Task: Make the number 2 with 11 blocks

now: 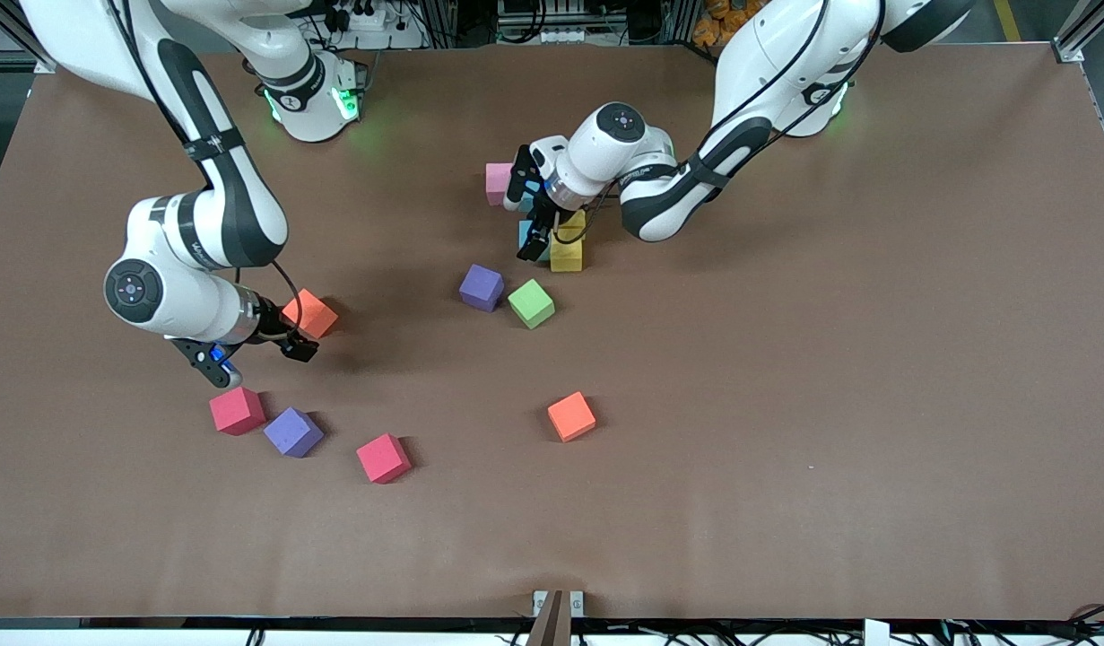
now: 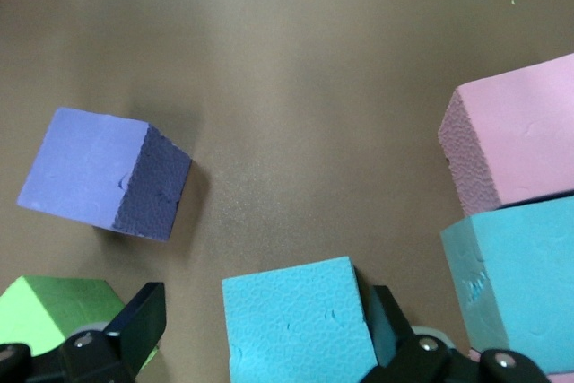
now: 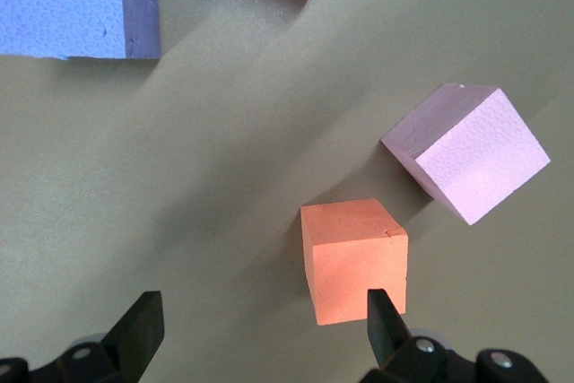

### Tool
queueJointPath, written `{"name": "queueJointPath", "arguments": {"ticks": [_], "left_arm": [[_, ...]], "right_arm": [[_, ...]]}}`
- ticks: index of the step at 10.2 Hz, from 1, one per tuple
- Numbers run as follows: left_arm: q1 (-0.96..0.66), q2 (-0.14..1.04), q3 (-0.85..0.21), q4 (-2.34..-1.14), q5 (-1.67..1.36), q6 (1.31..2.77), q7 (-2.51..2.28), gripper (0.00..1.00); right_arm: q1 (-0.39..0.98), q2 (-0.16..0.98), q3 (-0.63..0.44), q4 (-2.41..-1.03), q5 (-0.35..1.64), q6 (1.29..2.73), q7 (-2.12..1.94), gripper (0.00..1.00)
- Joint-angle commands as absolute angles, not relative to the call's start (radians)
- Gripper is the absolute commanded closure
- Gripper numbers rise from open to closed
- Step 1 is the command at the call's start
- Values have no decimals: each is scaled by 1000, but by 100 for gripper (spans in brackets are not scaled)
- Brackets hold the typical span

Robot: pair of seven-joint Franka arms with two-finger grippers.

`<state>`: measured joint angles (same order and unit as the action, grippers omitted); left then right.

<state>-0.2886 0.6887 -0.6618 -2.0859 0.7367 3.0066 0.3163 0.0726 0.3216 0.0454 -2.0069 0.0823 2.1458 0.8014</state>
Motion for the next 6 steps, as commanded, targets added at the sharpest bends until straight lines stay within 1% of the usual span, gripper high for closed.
{"name": "queueJointPath", "arguments": {"ticks": [1, 6], "left_arm": [[-282, 699, -664, -2074, 762, 3004, 347, 0], [-282, 699, -663, -2074, 762, 3004, 376, 0]], "right_arm": [[72, 330, 49, -1991, 94, 2141, 810, 0], [72, 330, 49, -1991, 92, 2141, 810, 0]]}}
